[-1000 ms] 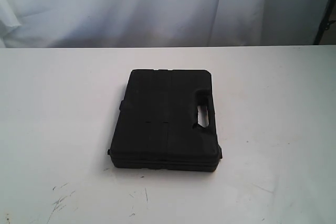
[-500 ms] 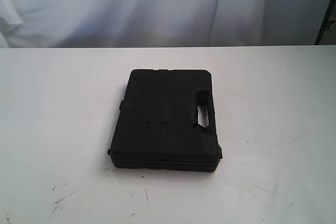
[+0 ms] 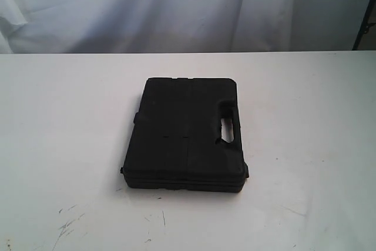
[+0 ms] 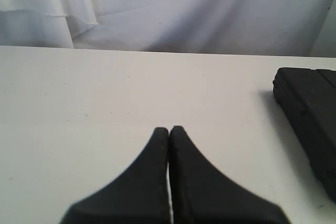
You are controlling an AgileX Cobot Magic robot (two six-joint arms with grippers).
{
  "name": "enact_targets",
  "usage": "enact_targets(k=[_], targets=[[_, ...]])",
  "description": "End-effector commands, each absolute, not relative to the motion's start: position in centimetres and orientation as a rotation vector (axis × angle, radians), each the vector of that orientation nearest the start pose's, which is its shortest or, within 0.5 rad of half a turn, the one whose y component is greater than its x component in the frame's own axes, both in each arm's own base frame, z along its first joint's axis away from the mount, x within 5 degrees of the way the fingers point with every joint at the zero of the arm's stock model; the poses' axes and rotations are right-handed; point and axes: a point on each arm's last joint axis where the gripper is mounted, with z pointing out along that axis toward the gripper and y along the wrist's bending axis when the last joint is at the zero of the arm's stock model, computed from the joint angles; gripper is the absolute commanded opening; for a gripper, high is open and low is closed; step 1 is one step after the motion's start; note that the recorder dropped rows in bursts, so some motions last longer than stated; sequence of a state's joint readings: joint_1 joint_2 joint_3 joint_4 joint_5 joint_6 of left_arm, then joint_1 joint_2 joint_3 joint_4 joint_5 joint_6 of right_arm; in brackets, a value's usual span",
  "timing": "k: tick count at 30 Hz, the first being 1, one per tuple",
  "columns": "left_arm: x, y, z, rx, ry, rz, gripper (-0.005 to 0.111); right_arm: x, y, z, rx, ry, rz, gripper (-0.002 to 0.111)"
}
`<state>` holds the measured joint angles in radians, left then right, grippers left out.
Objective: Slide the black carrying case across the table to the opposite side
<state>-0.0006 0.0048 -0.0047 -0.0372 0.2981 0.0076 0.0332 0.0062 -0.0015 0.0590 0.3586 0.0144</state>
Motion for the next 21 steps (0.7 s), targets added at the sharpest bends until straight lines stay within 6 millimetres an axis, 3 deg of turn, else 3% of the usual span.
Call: enact_targets(k=[1,16,21], targets=[[5.5,-0.1,18.7,-0.019,1.778,-0.034,0.000,5.3,0.4,18.2,0.027,1.829,0.096,0.000],[5.5,-0.1,18.7,-0.019,1.778,-0.034,0.000,5.3,0.4,18.2,0.027,1.829,0.096,0.000],[5.5,-0.1,18.7,-0.018,1.778,-0.033,0.000,5.6,0.2,20.0,0.009,1.628,0.063,0.000]])
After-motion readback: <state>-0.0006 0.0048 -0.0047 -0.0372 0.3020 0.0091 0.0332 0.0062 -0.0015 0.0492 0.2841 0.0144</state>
